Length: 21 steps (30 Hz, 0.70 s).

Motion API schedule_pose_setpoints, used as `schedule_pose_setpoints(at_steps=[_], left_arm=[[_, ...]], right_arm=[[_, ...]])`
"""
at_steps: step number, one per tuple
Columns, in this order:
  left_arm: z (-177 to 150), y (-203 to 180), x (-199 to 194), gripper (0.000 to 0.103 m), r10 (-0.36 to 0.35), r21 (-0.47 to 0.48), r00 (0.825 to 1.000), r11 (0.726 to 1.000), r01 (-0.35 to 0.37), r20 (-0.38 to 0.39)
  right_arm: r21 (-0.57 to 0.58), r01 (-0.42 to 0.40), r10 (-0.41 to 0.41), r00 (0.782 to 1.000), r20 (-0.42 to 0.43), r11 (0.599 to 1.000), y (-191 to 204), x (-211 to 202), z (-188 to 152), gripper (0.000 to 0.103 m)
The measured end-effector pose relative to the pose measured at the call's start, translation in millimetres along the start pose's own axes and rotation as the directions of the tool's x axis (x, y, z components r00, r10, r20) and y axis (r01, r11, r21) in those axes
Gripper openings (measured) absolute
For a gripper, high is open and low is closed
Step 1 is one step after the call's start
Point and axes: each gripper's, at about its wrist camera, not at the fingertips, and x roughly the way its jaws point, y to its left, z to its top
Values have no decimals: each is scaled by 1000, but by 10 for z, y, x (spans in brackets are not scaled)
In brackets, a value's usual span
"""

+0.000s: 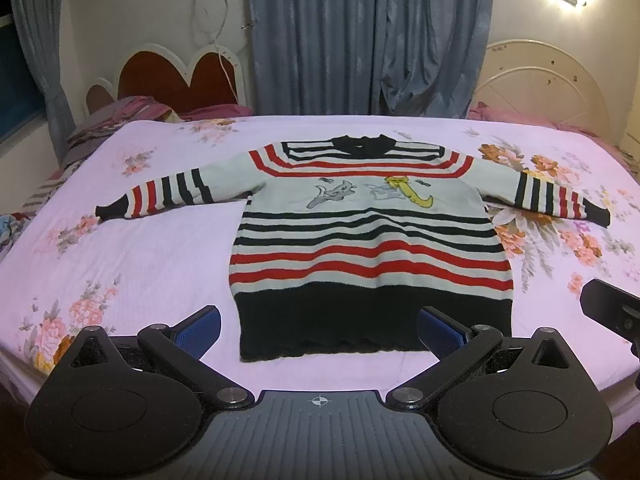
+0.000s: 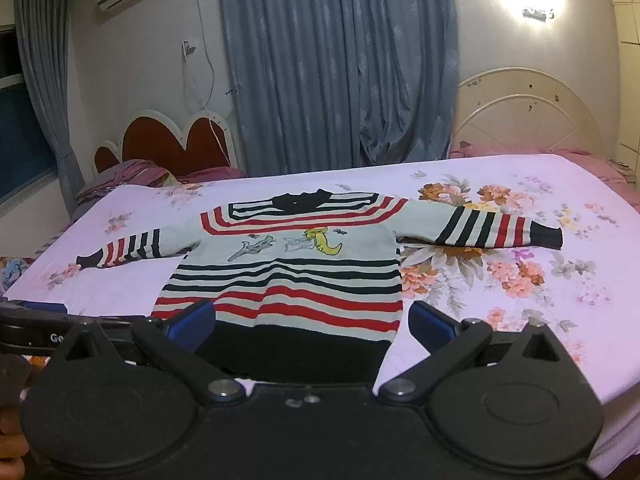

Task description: Fold small clothes

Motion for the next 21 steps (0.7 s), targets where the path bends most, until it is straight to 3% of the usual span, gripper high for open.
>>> schedule_pose_setpoints(at_steps=[21], left_arm=[[6,47,32,103,6,3,1000,1000,-6,-3]], right_arm=[[1,1,-1,1000,-11,1000,-20,92,-36,102]])
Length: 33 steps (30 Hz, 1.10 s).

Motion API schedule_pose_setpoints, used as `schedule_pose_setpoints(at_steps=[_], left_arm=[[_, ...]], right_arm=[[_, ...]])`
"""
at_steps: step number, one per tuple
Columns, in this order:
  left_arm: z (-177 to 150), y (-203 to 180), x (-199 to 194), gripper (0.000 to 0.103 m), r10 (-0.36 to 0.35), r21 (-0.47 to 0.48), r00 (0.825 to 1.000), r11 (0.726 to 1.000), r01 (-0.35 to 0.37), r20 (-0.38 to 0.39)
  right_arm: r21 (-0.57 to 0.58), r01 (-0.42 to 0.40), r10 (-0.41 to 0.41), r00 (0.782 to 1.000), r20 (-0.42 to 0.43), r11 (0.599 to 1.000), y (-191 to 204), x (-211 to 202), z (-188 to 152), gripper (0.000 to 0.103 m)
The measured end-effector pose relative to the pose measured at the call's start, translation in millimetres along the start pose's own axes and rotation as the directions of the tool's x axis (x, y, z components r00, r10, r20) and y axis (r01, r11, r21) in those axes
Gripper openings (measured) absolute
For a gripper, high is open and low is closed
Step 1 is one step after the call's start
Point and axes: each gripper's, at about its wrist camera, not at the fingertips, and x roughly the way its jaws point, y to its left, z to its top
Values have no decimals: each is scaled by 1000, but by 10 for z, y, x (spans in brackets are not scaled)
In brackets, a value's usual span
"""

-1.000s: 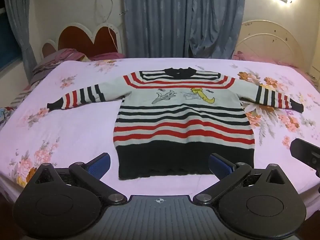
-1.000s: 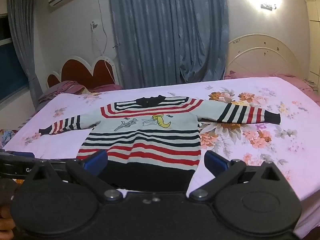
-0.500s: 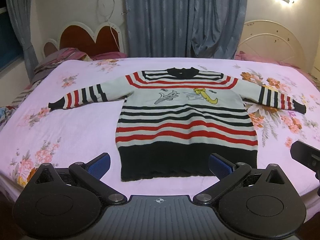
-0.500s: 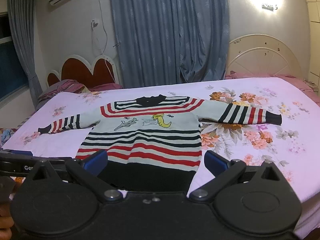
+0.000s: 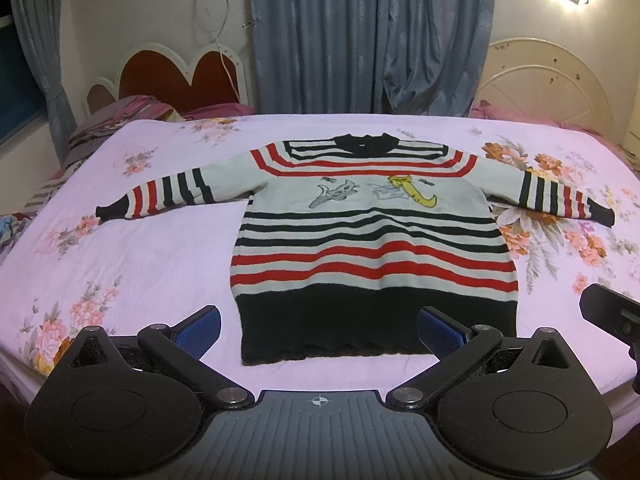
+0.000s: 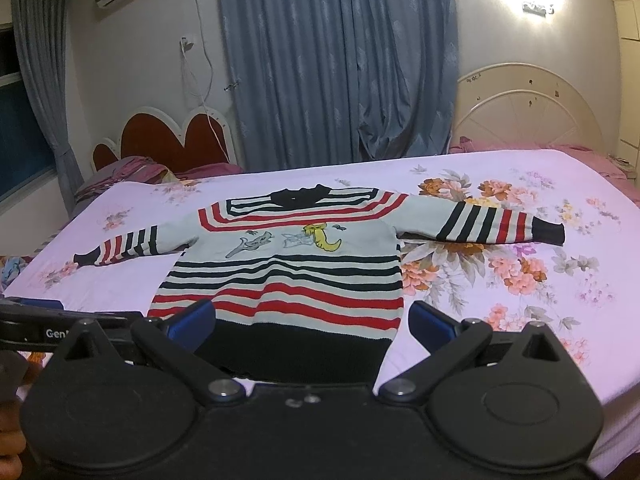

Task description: Fold small clothes

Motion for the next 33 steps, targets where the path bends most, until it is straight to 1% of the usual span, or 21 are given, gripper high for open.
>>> schedule_pose_setpoints(at_steps=[25,33], left_arm=[[28,-28,38,103,4,4,1000,1000,-4,1],[27,-31,39,103,5,6,1000,1000,-6,2]], right_arm=[[3,-1,1,1000,-6,1000,-19,39,-10,102],[8,4,-4,1000,-16,1000,-50,116,-28,102]])
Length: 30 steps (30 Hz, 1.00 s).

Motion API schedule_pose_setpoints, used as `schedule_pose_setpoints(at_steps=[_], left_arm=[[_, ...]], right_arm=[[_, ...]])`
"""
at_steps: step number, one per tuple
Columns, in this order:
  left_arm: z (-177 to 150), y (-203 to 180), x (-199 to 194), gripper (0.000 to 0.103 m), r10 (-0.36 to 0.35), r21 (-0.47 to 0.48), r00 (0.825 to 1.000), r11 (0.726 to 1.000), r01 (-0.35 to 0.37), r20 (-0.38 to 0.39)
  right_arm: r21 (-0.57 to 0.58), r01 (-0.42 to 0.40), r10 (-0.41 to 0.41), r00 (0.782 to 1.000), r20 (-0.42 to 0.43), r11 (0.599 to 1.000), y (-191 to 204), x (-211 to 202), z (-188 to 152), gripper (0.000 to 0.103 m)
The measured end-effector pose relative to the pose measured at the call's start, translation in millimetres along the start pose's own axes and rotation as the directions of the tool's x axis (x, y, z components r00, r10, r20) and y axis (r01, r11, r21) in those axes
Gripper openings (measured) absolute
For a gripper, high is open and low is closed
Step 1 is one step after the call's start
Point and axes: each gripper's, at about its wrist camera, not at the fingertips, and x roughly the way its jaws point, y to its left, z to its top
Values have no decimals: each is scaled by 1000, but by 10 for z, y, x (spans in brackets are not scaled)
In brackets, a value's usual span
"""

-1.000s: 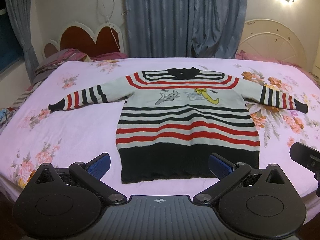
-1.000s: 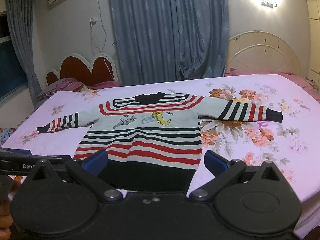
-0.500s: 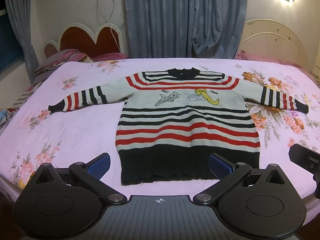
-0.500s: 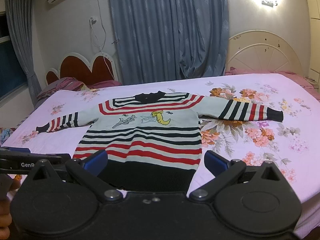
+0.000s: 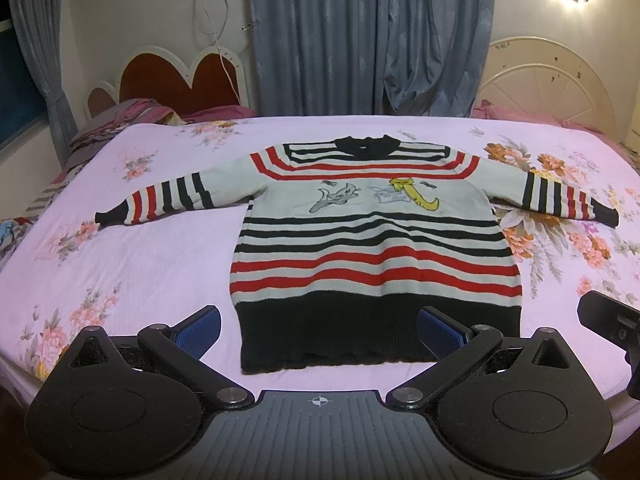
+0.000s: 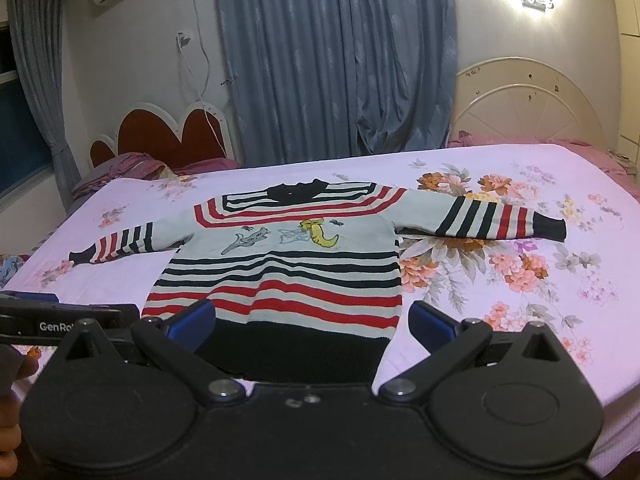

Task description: Fold small clothes

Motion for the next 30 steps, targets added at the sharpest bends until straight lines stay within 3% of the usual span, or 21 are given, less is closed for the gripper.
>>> schedule_pose_setpoints(at_steps=[30], left_arm=[[273,-98,543,103,-8,22,999,1000,9,-46]], right_arm=[[39,45,-43,998,-52,998,-71,366,105,102]])
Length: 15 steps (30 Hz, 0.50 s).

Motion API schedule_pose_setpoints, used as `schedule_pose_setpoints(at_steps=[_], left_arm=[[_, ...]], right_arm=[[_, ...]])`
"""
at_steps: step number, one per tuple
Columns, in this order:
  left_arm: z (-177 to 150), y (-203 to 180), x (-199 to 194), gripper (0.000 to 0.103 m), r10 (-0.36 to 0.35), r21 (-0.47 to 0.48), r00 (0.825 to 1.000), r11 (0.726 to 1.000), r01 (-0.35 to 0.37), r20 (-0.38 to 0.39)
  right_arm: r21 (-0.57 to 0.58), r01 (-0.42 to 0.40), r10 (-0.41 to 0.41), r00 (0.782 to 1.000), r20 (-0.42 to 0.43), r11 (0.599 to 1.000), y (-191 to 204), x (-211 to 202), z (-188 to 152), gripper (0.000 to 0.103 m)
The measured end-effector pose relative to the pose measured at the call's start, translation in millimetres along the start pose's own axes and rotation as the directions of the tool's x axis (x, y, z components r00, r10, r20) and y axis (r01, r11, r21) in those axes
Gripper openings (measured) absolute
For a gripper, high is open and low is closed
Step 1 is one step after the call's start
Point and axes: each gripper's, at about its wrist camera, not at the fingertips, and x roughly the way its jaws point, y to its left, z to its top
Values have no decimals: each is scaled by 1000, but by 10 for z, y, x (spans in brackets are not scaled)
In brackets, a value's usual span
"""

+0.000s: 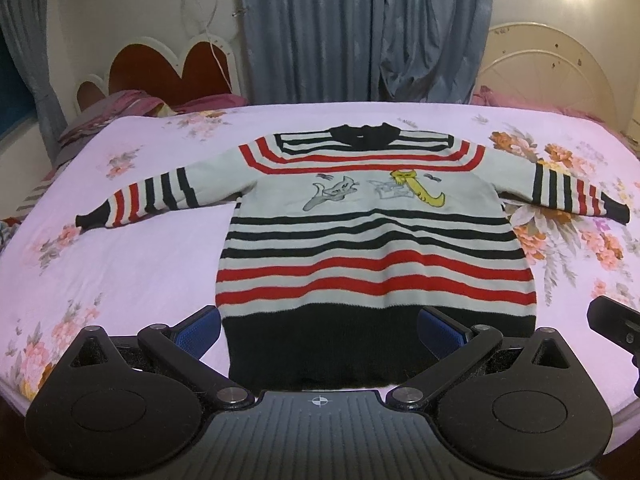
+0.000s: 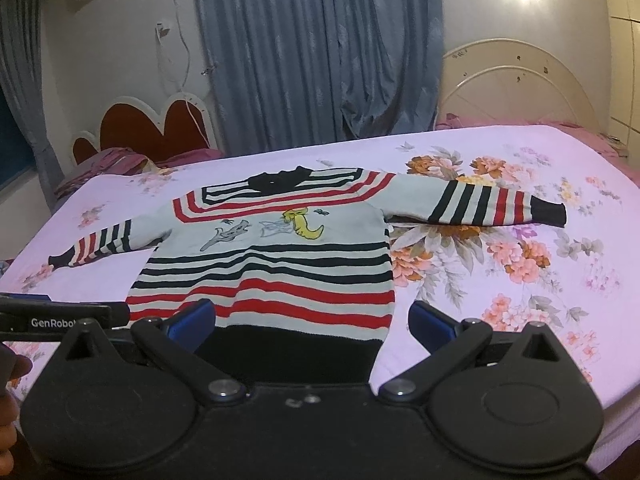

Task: Fold small clothes
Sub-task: 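Move the right tool to the black cuff of the nearest sweater sleeve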

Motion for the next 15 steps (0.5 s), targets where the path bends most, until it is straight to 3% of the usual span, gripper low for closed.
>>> schedule_pose_setpoints(at_steps=[15], left_arm=[[505,195,683,103,-70,53,998,996,70,1]], right_arm=[[27,100,-101,994,34,995,120,447,236,102]])
